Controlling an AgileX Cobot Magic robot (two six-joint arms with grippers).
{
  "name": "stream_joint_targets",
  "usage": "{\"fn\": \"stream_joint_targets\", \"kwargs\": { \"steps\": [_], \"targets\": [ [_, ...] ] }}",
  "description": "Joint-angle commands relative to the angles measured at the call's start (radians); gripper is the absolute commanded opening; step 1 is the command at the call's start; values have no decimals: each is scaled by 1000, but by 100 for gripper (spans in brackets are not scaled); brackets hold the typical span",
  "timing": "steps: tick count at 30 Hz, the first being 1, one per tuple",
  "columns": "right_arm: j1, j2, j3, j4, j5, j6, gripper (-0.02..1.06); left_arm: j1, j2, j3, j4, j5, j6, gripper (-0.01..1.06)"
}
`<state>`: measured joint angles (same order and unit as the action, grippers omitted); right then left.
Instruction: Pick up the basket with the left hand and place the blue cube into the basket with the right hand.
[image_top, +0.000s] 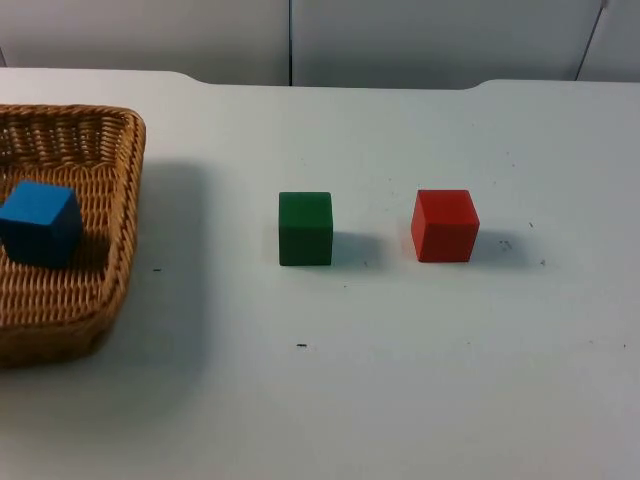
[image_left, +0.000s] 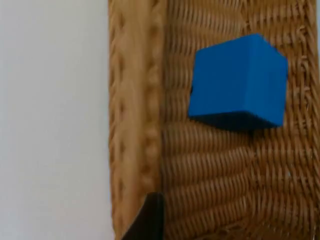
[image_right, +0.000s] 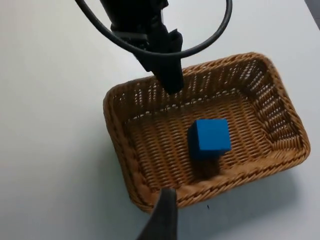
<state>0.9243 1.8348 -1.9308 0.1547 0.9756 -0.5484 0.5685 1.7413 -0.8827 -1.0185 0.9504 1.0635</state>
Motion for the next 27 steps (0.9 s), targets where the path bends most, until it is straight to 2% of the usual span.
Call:
{"fn": "stream_joint_targets", "kwargs": {
  "steps": [1,5,14,22,24,26,27],
  "targets": [
    [3,-15,-3,1,-12,-5,78,-7,-45,-3,6,-17,-20,87],
    [3,-35,-3,1,-8,-1,78,-5,-163,-3,31,-69,-57,87],
    [3,-104,-3,-4,-13,-1,78,-5,-456,-3,52,-82,-120,87],
    [3,-165,7,-23,56,1,78,-7,-829,0,141,-100,-301,87],
    [3,-199,63,-28,20,1,78,-29,-941,2,149,-115,-334,87],
    [3,-246,174,-28,-56,1,78,-94,-1017,2,187,-122,-375,87],
    [3,-246,174,-28,-56,1,78,-94,-1017,2,187,-122,-375,87]
  ]
}}
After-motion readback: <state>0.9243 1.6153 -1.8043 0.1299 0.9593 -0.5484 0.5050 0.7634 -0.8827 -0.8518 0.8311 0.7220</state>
